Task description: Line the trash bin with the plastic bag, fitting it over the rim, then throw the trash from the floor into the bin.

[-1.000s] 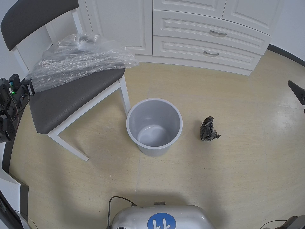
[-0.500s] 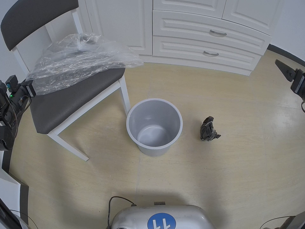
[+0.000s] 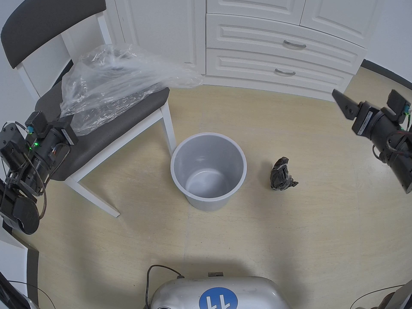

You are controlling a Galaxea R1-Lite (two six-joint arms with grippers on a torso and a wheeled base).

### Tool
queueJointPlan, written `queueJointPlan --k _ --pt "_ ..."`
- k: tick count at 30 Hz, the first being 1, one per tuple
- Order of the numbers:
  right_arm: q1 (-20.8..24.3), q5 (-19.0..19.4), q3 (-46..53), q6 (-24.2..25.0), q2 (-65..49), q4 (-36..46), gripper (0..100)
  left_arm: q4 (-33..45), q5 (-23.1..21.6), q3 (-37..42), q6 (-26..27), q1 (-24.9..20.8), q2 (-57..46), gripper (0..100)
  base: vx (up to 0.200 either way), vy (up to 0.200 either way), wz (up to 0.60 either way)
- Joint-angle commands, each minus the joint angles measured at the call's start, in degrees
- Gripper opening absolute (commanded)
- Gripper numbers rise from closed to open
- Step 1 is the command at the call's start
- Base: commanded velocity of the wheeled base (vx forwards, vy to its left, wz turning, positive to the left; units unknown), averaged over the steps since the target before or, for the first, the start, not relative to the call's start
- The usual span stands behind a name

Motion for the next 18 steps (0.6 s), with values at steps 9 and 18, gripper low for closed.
queueJointPlan --k 9,18 --pt "14.4 -6.0 6.0 -2.4 8.6 -1.3 100 -0.7 2.9 -3.7 1.3 -4.8 2.8 0 0.0 0.0 0.0" --pt "16.0 -7.1 8.3 -2.6 17.0 -8.4 100 -0.6 6.6 -2.9 1.0 -10.4 -1.1 0 0.0 0.0 0.0"
